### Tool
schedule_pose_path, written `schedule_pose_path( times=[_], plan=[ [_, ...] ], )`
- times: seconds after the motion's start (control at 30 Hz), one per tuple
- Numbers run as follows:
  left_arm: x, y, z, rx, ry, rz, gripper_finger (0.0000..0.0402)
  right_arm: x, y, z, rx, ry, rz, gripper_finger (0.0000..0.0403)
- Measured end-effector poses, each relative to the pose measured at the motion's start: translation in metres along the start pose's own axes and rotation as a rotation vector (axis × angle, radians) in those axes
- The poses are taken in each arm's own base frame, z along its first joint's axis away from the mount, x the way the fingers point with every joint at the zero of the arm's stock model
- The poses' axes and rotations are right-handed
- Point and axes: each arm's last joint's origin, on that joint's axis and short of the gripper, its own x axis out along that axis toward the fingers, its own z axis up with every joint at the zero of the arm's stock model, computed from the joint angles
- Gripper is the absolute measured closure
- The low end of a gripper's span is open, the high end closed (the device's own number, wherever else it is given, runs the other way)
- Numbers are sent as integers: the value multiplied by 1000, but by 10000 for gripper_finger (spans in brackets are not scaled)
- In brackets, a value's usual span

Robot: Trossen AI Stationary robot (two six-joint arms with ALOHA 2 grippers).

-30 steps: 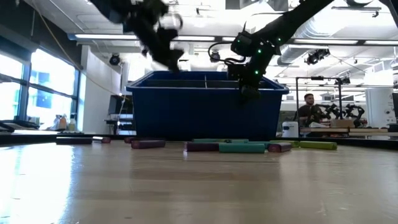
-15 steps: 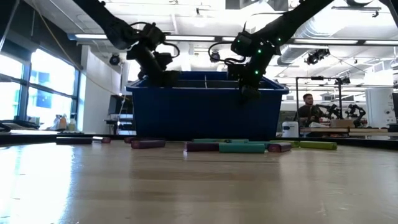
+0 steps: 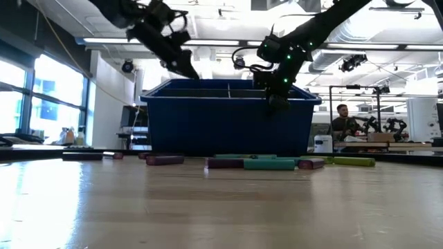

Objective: Sort blocks

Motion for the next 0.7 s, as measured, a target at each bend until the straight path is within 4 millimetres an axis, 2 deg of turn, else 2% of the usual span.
schedule_pose_path(
  times=[0.13,0.3,0.5,0.7],
  plan=[
    [-16,-15,4,116,-41,-246,179,0,0,0,2,0,0,338],
    [-23,-27,5,152,-59,-380,179,0,0,0,24,0,0,338],
    [-15,-33,13,244,-111,-292,179,0,0,0,25,0,0,338],
    [9,-29,-2,246,-26,-248,179,0,0,0,33,1,1,338]
  ],
)
